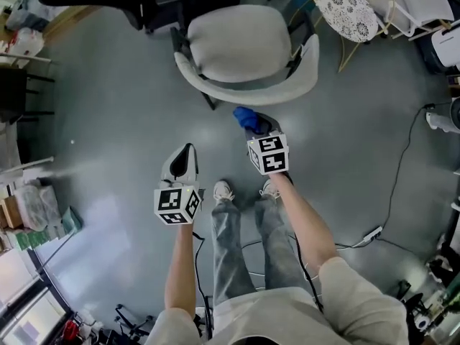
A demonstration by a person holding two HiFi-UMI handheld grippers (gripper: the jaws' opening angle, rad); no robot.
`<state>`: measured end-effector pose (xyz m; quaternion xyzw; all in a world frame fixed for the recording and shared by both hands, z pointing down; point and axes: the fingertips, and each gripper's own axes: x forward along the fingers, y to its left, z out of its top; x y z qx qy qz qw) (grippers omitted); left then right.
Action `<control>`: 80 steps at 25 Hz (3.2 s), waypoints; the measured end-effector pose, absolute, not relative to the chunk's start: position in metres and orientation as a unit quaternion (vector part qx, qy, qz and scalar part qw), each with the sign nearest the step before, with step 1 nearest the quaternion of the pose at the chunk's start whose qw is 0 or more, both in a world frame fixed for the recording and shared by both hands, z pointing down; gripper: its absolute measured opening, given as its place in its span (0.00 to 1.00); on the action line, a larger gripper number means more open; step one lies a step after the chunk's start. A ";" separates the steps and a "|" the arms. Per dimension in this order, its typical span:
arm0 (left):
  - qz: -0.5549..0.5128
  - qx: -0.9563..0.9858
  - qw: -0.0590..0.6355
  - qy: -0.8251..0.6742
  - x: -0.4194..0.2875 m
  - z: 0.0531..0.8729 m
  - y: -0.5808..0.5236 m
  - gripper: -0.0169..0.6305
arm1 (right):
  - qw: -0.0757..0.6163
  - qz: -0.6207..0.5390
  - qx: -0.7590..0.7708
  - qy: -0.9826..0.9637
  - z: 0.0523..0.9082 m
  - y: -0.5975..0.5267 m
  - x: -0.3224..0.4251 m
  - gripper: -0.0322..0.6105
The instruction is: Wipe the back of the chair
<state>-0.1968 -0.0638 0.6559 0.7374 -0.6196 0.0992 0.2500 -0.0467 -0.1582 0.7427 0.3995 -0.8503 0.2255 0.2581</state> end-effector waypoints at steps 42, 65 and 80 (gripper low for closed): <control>0.133 0.779 0.250 -0.559 -0.075 0.674 -0.147 0.03 | 0.273 0.231 0.437 -0.826 0.785 -0.248 0.095 0.21; 0.128 0.791 0.231 -0.552 -0.067 0.646 -0.137 0.03 | 0.236 0.217 0.480 -0.817 0.733 -0.207 0.131 0.21; 0.108 0.799 0.211 -0.552 -0.072 0.583 -0.091 0.03 | 0.185 0.177 0.528 -0.810 0.593 -0.110 0.159 0.21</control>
